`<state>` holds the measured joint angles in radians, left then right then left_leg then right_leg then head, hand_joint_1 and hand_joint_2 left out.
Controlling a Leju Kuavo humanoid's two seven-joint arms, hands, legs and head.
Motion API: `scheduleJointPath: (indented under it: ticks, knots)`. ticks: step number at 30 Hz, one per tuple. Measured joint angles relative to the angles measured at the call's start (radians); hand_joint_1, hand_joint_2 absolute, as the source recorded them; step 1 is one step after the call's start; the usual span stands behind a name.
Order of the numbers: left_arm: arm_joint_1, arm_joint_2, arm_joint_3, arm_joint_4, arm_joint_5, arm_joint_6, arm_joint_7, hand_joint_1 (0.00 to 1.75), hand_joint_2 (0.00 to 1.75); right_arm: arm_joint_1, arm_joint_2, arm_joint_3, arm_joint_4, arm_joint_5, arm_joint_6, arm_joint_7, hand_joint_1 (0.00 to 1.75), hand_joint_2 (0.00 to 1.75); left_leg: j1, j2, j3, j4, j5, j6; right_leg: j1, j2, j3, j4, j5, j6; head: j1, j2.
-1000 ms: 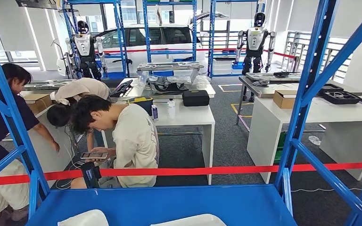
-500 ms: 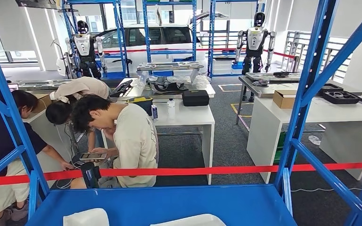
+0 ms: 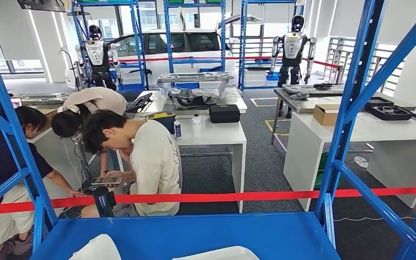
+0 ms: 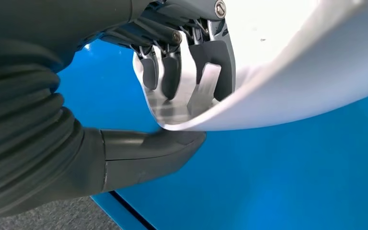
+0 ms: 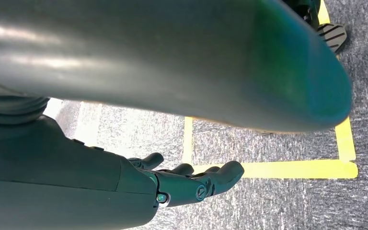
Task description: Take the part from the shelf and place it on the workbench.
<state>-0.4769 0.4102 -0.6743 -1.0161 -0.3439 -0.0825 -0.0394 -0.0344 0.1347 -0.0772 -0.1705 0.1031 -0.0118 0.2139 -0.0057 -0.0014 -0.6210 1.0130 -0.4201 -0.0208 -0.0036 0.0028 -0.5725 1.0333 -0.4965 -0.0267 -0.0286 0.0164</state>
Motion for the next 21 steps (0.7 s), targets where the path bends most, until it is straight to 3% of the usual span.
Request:
scheduleJointPath:
  ticks: [21]
  knots:
    - [-0.014, -0.012, 0.0, 0.015, -0.006, -0.01, -0.01, 1.75, 1.75, 0.0, 0.0, 0.0, 0.0, -0.003, 0.0, -0.002, 0.0, 0.0, 0.0, 0.0, 0.001, 0.0, 0.0, 0.0, 0.0, 0.0, 0.001, 0.0, 0.0, 0.0, 0.0, 0.0]
